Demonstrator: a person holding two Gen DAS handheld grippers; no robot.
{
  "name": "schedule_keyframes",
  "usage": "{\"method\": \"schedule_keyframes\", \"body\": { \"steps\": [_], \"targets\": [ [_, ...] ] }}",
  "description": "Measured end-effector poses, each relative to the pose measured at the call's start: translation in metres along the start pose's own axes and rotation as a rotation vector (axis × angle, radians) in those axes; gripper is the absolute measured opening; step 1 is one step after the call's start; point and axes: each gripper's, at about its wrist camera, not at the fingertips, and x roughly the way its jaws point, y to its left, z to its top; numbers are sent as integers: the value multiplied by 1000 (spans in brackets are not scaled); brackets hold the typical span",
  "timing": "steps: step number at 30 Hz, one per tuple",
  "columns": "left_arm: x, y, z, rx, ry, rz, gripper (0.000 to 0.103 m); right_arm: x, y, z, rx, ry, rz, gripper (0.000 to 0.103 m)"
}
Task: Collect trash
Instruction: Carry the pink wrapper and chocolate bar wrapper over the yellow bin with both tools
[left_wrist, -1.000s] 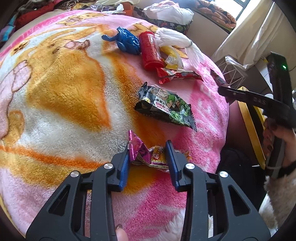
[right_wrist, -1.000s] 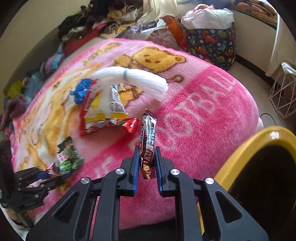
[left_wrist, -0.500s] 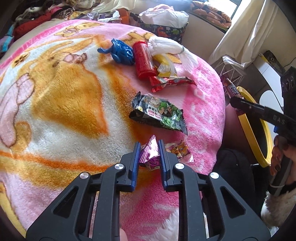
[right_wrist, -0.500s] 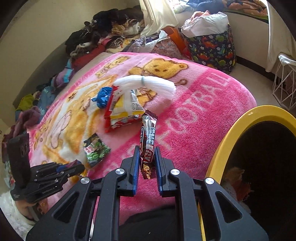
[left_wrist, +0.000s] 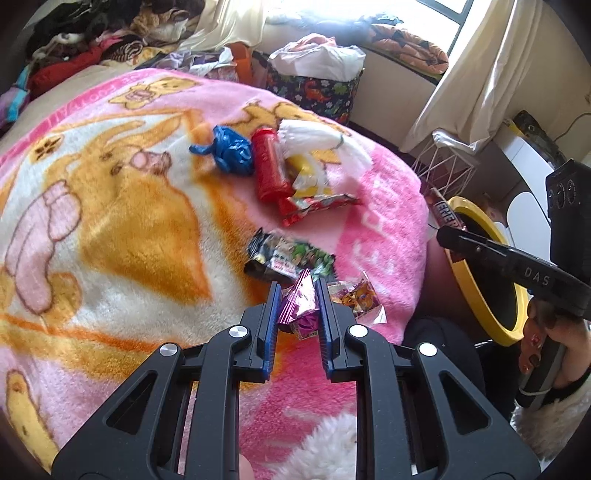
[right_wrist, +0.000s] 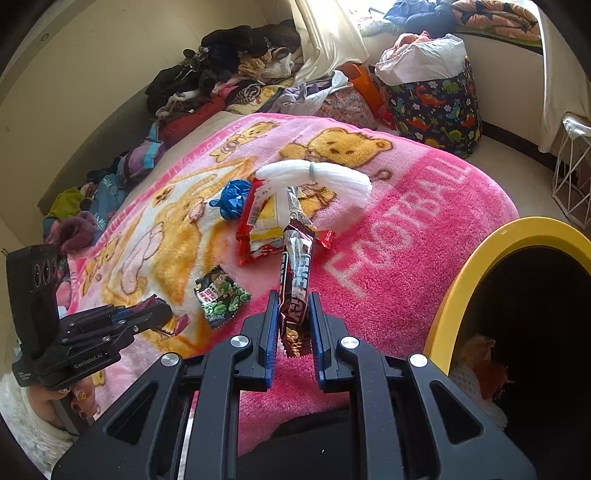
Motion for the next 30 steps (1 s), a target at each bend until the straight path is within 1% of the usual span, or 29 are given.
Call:
{"method": "schedule_keyframes", "body": {
  "steps": [13, 24, 30],
  "targets": [
    [-14, -19, 14, 3, -65, -13, 13, -19, 2, 2, -12, -49, 16, 15],
    [-26, -41, 31, 17, -146, -21, 13, -45, 2, 6, -32, -140, 9, 15],
    [-30, -56, 38, 33, -173, -36, 13, -59, -3, 8, -26, -172, 1, 15]
  ]
}}
